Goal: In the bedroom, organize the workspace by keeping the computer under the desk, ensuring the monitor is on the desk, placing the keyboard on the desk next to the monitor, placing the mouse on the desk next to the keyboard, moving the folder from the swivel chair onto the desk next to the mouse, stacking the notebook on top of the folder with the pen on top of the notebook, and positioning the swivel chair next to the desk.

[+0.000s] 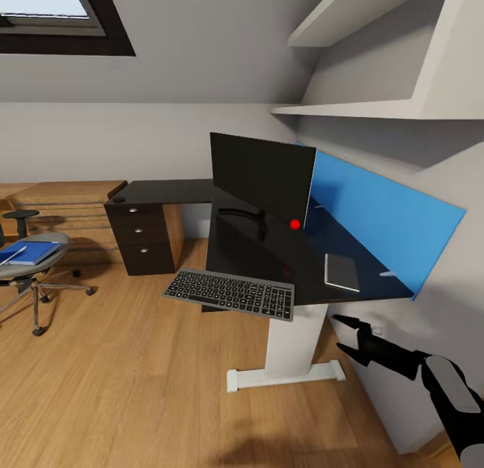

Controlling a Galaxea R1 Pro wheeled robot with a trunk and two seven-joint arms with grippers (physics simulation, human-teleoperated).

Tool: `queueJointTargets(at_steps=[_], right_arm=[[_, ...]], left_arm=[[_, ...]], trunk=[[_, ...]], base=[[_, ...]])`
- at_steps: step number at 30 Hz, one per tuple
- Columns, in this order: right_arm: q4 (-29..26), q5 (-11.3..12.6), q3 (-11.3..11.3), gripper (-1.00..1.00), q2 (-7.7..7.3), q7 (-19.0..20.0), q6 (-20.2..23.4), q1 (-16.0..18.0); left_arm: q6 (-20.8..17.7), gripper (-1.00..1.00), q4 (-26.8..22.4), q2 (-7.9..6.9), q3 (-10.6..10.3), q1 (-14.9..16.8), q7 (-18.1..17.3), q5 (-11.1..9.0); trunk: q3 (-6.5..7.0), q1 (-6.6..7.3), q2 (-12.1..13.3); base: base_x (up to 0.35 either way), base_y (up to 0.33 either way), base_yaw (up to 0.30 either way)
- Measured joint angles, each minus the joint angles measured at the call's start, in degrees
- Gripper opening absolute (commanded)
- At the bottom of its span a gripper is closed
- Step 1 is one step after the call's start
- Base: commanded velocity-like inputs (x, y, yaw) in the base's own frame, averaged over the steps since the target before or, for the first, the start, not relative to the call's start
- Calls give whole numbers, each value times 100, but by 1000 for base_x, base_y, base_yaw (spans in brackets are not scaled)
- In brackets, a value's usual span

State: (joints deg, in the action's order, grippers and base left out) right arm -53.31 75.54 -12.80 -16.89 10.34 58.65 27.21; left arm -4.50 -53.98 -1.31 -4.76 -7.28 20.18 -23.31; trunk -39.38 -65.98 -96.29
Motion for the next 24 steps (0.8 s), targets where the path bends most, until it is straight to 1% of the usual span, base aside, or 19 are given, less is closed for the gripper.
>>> queueJointTargets(at_steps=[3,4,5,12,19,24], right_arm=[[10,17,0,100,-7,0,-1,-4],[5,23,-1,100,-39,2,-2,-9],[-17,-3,8,100,-96,10,-7,-15],[-37,-196,38,100,-84,17,-10,-17],[-39,-254,66,100,-57,20,-12,-18],[-39,-260,167,100,-54,21,-20,-17]], left_arm=[[4,100,0,4,0,0,4,1],[26,100,0,5,1,0,3,2],[238,100,-1,6,-8,0,9,-1],[394,100,-3,7,-6,0,17,3],[416,100,-5,7,-12,-1,6,3],[418,100,-5,7,-13,-1,3,3]], trunk=[[0,0,0],[0,0,0],[0,0,0],[0,0,0],[0,2,0],[0,2,0]], base=[[0,0,0],[0,0,0],[0,0,0],[10,9,0],[174,163,0],[212,215,0]])
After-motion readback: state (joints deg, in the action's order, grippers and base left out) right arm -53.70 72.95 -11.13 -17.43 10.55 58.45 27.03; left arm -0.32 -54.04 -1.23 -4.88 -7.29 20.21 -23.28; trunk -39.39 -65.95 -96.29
